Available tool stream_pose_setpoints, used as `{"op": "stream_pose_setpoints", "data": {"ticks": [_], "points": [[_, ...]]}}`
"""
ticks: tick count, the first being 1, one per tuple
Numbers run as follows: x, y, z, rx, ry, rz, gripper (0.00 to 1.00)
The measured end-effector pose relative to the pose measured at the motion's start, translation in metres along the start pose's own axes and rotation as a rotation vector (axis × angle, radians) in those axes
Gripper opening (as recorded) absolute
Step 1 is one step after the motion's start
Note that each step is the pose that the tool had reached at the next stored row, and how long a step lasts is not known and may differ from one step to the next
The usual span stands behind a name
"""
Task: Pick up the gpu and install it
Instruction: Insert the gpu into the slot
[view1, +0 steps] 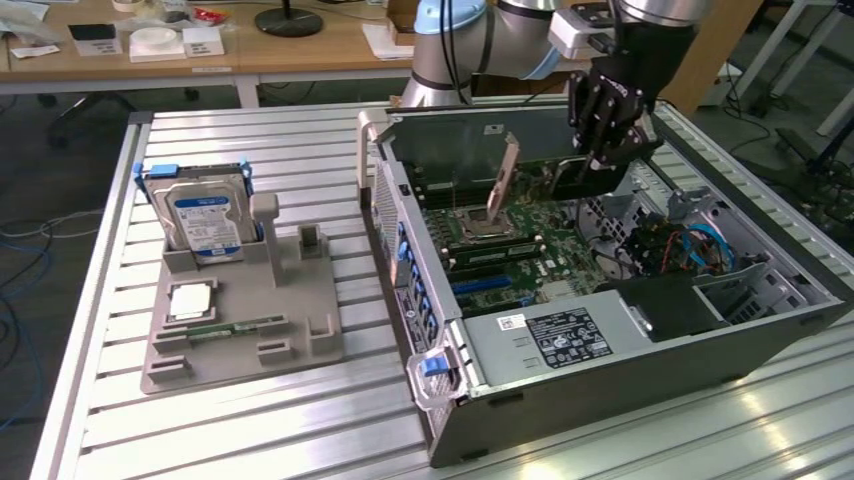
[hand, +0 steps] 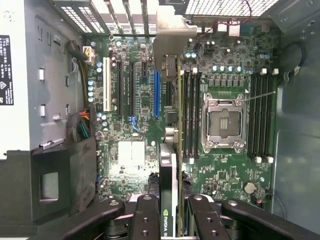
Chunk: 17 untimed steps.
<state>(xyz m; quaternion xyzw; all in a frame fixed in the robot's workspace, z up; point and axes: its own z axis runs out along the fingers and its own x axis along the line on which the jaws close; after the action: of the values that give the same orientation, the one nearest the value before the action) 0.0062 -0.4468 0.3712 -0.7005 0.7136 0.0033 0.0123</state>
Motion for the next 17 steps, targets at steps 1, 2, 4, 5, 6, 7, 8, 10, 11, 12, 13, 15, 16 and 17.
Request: {"op": "stream_pose_setpoints", "data": {"ticks": [1, 2, 4, 5, 6, 7, 8, 10, 11, 12, 13, 15, 16, 17], "points": [[0.000, 0.0008, 0.0007, 0.0001, -0.0001, 0.000, 0.27], [0.000, 0.0015, 0.0014, 0.0003, -0.0001, -0.001, 0.27], [0.000, 0.0017, 0.0016, 0.0002, 0.0003, -0.001, 0.27], [0.000, 0.0017, 0.0015, 0.0002, 0.0004, -0.001, 0.27], [0.000, 0.0017, 0.0016, 0.0003, 0.0003, -0.001, 0.27], [0.000, 0.0017, 0.0016, 0.0002, 0.0003, -0.001, 0.27], [0.000, 0.0018, 0.0020, 0.0004, 0.0001, -0.001, 0.27], [0.000, 0.0030, 0.0051, 0.0022, 0.0000, -0.001, 0.27], [0.000, 0.0038, 0.0068, 0.0031, 0.0001, -0.001, 0.27], [0.000, 0.0048, 0.0085, 0.0039, 0.0001, -0.001, 0.27], [0.000, 0.0059, 0.0102, 0.0046, 0.0000, -0.002, 0.27], [0.000, 0.0079, 0.0133, 0.0059, 0.0001, -0.002, 0.27], [0.000, 0.0087, 0.0147, 0.0068, -0.0001, -0.002, 0.27], [0.001, 0.0095, 0.0160, 0.0081, 0.0000, -0.003, 0.27]]}}
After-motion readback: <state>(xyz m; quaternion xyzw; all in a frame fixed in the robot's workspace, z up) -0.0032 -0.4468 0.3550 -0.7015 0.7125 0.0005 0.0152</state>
